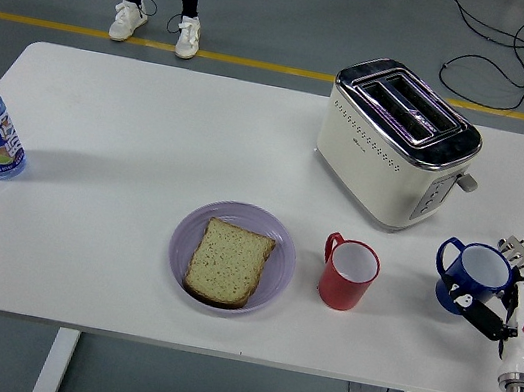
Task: Pick up the cup,pour liquid into bread,place the cup on the desk
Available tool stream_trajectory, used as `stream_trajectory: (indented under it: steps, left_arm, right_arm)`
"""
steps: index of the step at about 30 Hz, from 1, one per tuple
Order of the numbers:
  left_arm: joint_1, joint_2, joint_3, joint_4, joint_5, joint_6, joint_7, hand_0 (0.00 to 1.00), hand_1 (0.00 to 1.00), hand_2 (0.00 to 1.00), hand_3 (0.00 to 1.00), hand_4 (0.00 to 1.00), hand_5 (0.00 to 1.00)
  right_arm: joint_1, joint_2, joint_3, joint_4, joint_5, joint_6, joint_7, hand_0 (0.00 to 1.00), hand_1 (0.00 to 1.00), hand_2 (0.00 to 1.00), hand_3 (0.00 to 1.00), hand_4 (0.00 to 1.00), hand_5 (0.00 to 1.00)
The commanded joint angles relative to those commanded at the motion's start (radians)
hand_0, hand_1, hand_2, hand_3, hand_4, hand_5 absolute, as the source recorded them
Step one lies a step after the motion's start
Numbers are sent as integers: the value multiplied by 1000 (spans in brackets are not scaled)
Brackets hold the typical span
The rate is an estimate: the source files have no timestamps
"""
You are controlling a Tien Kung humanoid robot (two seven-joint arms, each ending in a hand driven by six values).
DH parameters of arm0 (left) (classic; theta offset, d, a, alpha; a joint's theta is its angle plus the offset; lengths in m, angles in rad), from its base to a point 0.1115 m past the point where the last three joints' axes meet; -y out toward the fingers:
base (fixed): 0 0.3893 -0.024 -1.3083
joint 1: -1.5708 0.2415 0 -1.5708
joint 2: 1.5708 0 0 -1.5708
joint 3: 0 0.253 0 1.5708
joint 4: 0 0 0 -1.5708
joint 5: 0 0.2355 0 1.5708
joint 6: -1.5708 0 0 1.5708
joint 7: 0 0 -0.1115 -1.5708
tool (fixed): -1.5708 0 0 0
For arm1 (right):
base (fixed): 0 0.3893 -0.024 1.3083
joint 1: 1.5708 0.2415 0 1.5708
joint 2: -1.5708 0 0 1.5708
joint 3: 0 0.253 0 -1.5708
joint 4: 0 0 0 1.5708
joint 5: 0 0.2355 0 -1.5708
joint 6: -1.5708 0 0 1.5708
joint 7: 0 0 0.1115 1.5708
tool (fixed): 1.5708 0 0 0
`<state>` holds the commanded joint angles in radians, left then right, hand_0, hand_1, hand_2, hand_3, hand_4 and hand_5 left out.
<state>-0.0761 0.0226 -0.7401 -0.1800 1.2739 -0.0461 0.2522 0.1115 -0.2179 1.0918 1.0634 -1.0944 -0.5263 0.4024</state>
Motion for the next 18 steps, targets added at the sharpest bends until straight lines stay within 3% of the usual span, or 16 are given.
stream_trajectory:
  steps: [18]
  left_arm:
    - [-5, -2, -1, 0, 0, 1, 0, 655, 690, 711, 597, 308, 899]
  right_arm:
    - [0, 29, -7, -47, 18, -8, 30, 540, 472, 569, 573, 600, 7]
